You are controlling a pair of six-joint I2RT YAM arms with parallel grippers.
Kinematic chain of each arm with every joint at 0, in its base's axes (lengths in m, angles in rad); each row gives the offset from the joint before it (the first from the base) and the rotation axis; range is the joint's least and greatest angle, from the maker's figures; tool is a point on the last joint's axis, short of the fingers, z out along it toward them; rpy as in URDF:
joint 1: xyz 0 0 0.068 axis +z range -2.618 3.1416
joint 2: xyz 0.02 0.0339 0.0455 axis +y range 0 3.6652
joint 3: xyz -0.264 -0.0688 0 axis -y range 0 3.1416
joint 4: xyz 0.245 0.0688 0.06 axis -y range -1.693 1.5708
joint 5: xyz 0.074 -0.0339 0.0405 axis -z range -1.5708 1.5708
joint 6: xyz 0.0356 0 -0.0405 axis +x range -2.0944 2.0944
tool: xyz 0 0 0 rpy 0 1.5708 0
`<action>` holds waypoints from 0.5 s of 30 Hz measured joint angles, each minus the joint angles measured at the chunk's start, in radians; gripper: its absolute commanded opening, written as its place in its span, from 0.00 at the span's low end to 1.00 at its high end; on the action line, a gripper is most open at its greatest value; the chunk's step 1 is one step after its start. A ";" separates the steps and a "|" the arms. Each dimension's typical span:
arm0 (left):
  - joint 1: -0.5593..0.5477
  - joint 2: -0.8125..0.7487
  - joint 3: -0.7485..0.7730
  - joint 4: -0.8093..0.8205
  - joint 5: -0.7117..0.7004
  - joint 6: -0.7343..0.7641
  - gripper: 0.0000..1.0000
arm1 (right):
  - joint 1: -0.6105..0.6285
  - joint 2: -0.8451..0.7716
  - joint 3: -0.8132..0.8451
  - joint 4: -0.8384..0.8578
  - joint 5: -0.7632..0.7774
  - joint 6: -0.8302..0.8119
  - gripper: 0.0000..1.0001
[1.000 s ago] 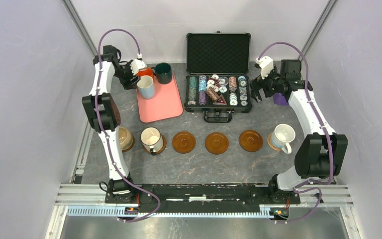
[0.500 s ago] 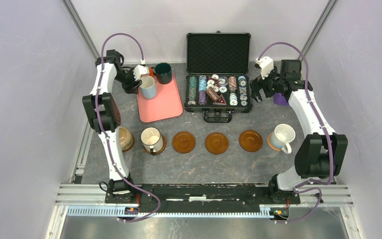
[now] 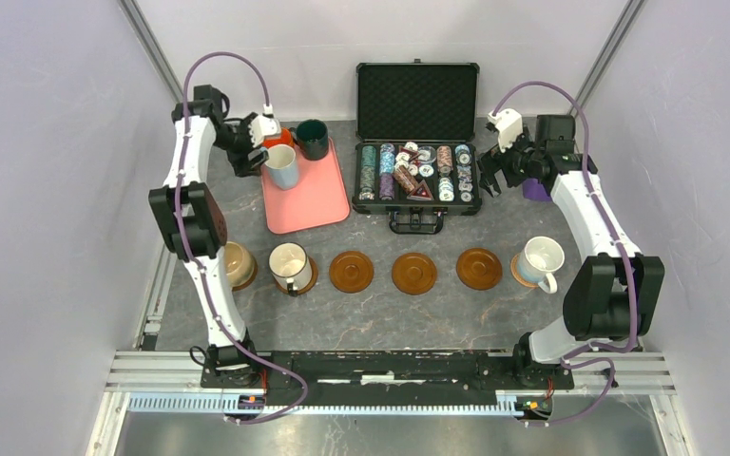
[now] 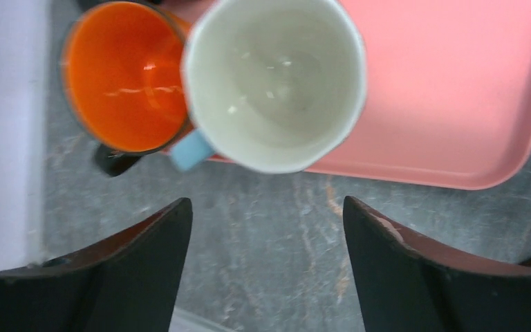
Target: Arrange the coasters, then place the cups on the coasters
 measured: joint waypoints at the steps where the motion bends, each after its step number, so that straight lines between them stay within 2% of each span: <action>1: 0.002 0.000 0.021 0.005 0.000 0.003 0.91 | 0.000 0.000 -0.002 0.000 0.000 0.000 0.98; 8: 0.006 0.030 0.113 0.048 0.005 0.053 0.93 | 0.000 -0.005 -0.027 -0.001 0.001 0.000 0.98; 15: -0.002 0.103 0.118 0.051 -0.001 0.166 0.92 | 0.000 -0.015 -0.032 -0.001 0.005 0.000 0.98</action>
